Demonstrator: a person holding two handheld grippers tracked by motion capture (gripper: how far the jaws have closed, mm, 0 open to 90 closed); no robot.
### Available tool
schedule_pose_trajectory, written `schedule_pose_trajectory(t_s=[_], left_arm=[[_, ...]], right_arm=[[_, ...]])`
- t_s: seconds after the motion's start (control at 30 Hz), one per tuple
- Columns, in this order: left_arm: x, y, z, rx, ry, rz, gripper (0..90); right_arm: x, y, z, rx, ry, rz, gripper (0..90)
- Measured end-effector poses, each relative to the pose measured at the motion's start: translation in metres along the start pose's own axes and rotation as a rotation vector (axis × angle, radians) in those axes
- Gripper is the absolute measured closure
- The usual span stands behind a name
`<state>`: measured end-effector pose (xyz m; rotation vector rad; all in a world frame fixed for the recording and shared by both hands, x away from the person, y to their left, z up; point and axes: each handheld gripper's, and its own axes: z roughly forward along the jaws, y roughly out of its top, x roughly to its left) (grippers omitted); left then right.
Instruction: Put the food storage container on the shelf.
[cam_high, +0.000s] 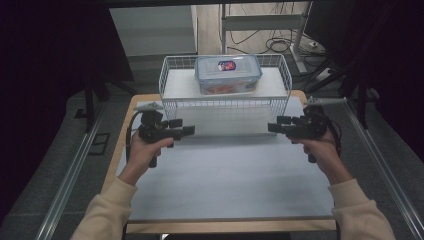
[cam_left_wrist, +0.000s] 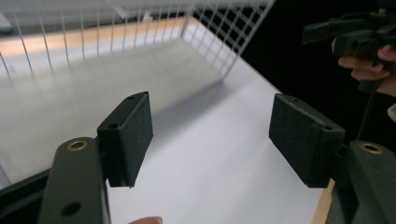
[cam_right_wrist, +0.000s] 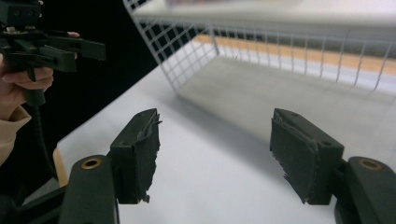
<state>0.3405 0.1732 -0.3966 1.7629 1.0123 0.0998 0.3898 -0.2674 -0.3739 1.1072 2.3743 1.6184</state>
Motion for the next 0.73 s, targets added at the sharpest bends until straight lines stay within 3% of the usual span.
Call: schedule_pose_trajectory(t_s=[0.17, 0.3, 0.4, 0.47, 0.53, 0.73], left_arm=[[-0.005, -0.042, 0.004, 0.026, -0.001, 0.003, 30.0], [-0.007, -0.061, 0.010, 0.052, 0.005, 0.007, 30.4], [-0.006, -0.065, 0.015, 0.072, 0.017, 0.003, 30.3], [-0.006, -0.065, 0.015, 0.064, 0.032, 0.010, 30.3], [-0.006, -0.065, 0.014, 0.055, 0.038, 0.010, 29.9], [0.000, -0.070, 0.017, 0.046, 0.060, 0.013, 27.5]], right_arm=[[0.006, -0.039, 0.001, 0.034, 0.002, -0.021, 31.7], [0.010, -0.061, 0.006, 0.076, 0.001, -0.030, 30.8], [0.011, -0.070, 0.010, 0.084, 0.009, -0.031, 30.3], [0.013, -0.071, 0.009, 0.052, 0.024, -0.036, 29.9], [0.014, -0.070, 0.009, 0.064, 0.036, -0.036, 27.2], [0.014, -0.075, 0.011, 0.051, 0.010, -0.074, 23.8]])
